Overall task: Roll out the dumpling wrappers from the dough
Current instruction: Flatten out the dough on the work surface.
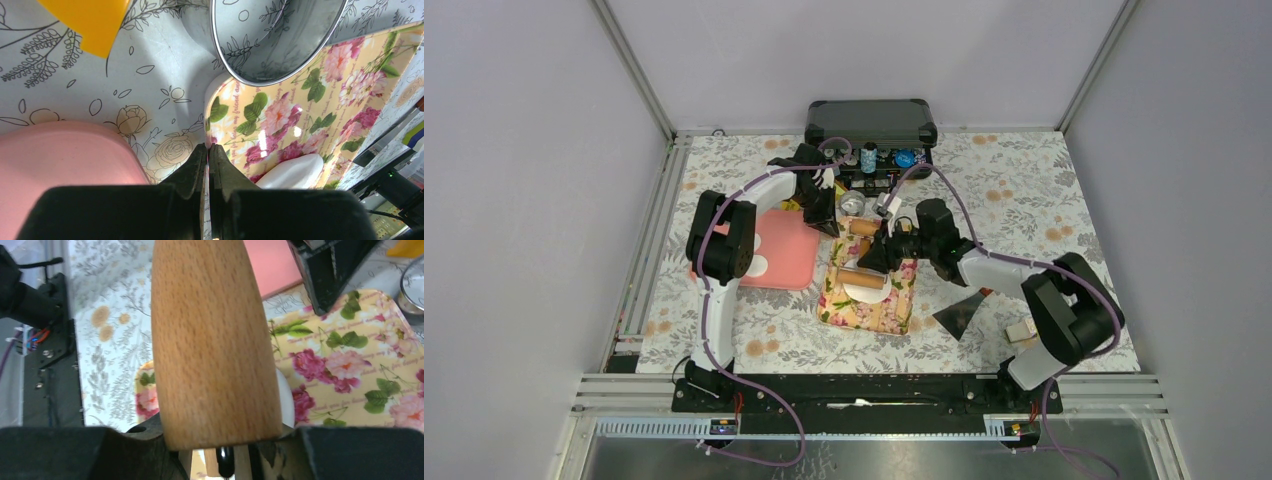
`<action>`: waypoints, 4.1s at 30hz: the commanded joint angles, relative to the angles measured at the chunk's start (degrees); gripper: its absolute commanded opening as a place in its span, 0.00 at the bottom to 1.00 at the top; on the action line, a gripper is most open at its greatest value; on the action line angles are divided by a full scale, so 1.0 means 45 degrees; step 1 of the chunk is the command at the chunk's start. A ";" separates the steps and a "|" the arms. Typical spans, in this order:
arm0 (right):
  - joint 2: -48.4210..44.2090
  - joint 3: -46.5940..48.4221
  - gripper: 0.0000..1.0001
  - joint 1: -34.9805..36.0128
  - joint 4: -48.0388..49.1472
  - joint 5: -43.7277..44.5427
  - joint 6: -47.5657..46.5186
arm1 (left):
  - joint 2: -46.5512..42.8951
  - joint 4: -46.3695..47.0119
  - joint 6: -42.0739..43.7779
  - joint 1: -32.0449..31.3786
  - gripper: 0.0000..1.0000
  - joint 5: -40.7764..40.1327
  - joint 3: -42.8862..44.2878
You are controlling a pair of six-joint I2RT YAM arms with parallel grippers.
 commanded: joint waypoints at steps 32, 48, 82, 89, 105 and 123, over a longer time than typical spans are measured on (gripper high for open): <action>0.0753 -0.1047 0.00 0.1221 -0.3230 0.0174 -0.3081 | -0.0283 -0.0326 0.0428 -0.0022 0.00 -0.0543 -0.0127; -0.1193 -0.0347 0.00 0.0582 -0.1770 -0.1421 -0.1417 | -0.0226 -0.0242 0.0472 -0.0021 0.00 -0.0341 -0.0127; 0.2159 -0.0166 0.00 -0.1700 -0.3125 -0.4628 -0.5258 | 0.0069 -0.0457 0.0623 -0.0040 0.00 -0.0491 0.0249; 0.2329 -0.0619 0.00 -0.1170 -0.3415 -0.4517 -0.5669 | 0.0039 -0.0467 0.0584 -0.0032 0.00 -0.0524 0.0234; 0.1798 -0.0630 0.00 -0.0478 -0.4651 -0.4632 -0.6490 | 0.0002 -0.0458 0.0604 -0.0041 0.00 -0.0559 0.0205; -0.0876 0.1505 0.00 -0.0080 -0.1794 -0.2844 -0.0729 | -0.0053 -0.0600 0.0701 -0.0149 0.00 -0.0890 0.0295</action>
